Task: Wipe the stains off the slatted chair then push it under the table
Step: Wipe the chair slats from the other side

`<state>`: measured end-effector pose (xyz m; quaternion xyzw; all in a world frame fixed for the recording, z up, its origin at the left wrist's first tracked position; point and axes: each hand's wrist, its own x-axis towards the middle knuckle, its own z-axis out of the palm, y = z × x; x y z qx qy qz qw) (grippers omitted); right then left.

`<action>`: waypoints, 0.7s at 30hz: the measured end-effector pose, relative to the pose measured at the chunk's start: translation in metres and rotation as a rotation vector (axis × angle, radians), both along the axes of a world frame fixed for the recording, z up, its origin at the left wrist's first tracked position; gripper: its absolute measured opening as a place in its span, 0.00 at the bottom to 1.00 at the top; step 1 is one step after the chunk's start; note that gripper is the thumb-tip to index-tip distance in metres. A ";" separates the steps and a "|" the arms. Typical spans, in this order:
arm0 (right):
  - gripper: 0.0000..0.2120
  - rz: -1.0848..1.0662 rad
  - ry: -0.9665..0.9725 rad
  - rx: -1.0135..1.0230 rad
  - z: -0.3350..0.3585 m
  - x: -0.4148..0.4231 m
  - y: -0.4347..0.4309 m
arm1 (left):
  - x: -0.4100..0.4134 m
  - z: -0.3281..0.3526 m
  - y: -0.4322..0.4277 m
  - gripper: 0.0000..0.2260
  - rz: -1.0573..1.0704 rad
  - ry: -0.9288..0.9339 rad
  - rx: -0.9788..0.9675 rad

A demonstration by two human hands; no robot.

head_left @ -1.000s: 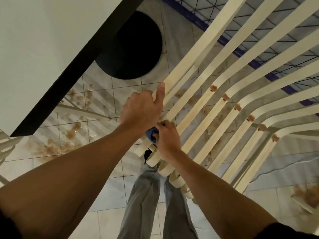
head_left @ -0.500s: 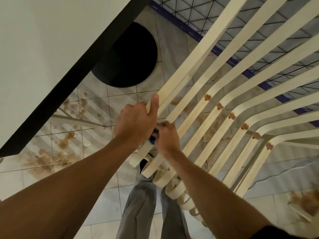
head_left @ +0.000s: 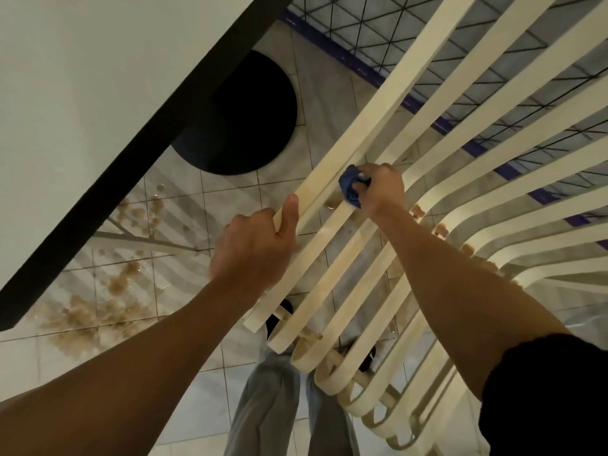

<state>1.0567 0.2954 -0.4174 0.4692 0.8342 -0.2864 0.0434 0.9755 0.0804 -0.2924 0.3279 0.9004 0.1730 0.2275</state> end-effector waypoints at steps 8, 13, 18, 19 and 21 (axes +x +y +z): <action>0.15 -0.208 0.225 -0.092 0.026 0.050 -0.016 | -0.003 -0.006 -0.002 0.32 0.012 -0.079 -0.031; 0.14 -0.251 0.239 -0.020 0.037 0.094 0.014 | -0.015 0.001 0.022 0.32 0.001 -0.106 -0.152; 0.14 -0.298 0.151 0.031 0.034 0.110 0.042 | -0.020 -0.007 0.095 0.29 -0.052 -0.156 -0.023; 0.14 -0.295 0.140 0.027 0.033 0.109 0.043 | -0.022 -0.010 0.103 0.29 -0.077 -0.143 0.012; 0.15 -0.256 0.125 0.039 0.033 0.104 0.044 | -0.023 -0.014 0.109 0.30 -0.115 -0.094 0.074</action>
